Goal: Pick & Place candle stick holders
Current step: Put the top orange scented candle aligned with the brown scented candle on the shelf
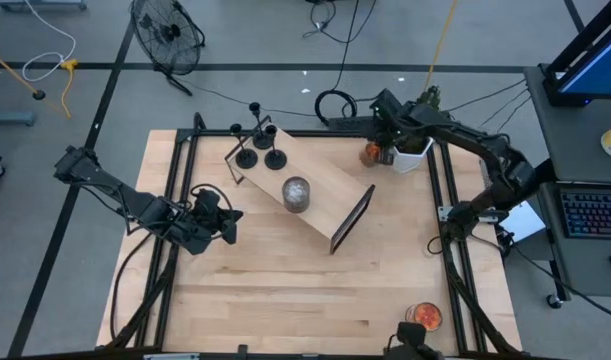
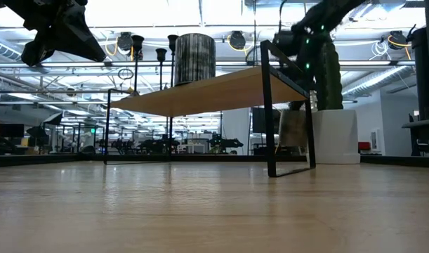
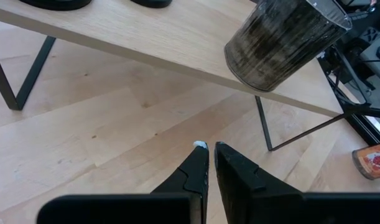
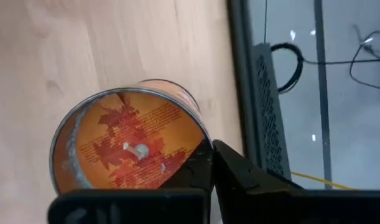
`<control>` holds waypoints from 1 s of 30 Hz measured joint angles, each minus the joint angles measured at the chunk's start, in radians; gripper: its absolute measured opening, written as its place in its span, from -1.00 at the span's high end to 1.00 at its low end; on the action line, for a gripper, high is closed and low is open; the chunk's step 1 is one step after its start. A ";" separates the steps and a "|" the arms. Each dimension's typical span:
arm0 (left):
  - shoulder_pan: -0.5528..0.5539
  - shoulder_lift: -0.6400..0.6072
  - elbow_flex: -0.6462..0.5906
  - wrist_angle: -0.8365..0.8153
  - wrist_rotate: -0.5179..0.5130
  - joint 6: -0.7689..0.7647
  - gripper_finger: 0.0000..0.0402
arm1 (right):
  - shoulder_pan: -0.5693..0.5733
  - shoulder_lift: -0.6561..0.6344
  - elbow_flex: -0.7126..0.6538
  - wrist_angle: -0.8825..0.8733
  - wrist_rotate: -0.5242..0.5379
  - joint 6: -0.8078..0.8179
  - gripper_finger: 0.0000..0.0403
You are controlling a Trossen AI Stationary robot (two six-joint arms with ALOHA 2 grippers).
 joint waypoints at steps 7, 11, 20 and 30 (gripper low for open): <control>0.000 0.000 0.000 0.000 -0.009 -0.007 0.84 | 0.000 -0.064 0.121 -0.100 -0.071 0.065 1.00; 0.000 0.000 0.000 0.002 -0.009 -0.007 0.84 | 0.007 -0.080 0.212 -0.148 -0.153 0.113 1.00; 0.000 0.000 0.000 0.003 -0.009 -0.012 0.84 | 0.108 -0.082 0.392 -0.270 -0.225 0.194 1.00; 0.000 0.000 0.000 0.003 -0.031 0.011 0.84 | 0.237 -0.080 0.443 -0.319 -0.298 0.330 1.00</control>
